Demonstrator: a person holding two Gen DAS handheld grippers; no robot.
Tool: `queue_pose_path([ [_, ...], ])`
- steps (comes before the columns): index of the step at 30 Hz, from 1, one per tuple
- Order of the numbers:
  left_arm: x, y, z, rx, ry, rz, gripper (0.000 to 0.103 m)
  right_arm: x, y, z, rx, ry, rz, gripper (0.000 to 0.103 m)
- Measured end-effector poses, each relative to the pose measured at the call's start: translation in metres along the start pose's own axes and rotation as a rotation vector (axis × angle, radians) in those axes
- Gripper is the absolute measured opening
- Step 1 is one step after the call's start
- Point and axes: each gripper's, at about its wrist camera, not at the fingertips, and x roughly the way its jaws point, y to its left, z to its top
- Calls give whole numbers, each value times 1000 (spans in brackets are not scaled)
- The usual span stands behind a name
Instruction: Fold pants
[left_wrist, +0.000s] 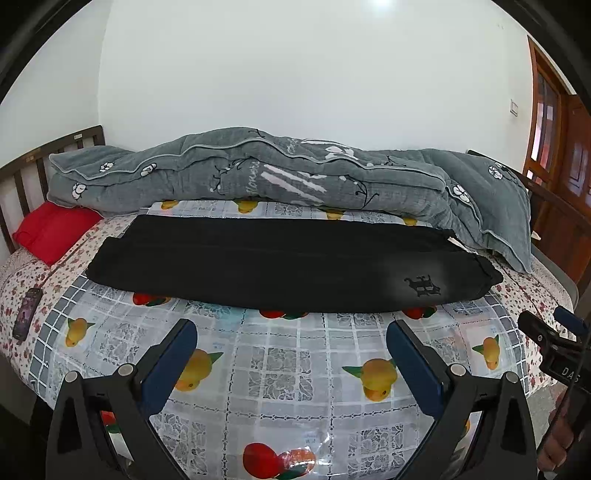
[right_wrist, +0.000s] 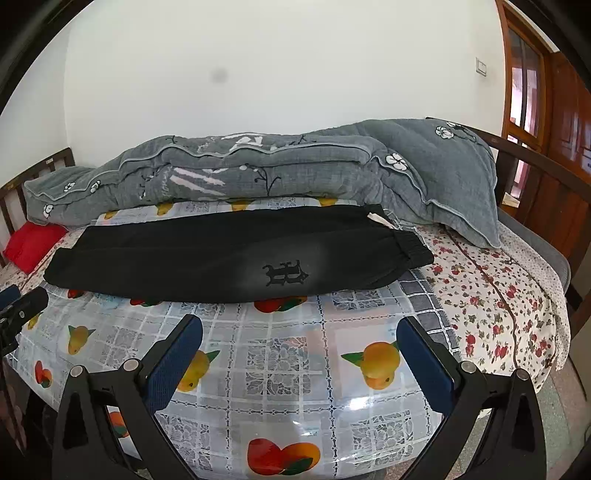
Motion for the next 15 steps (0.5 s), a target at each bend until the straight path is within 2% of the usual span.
queue_pose_path([
  [15,2,8,-1,-27,12,-1,103,-4,3,1,-2,-11,6,103],
])
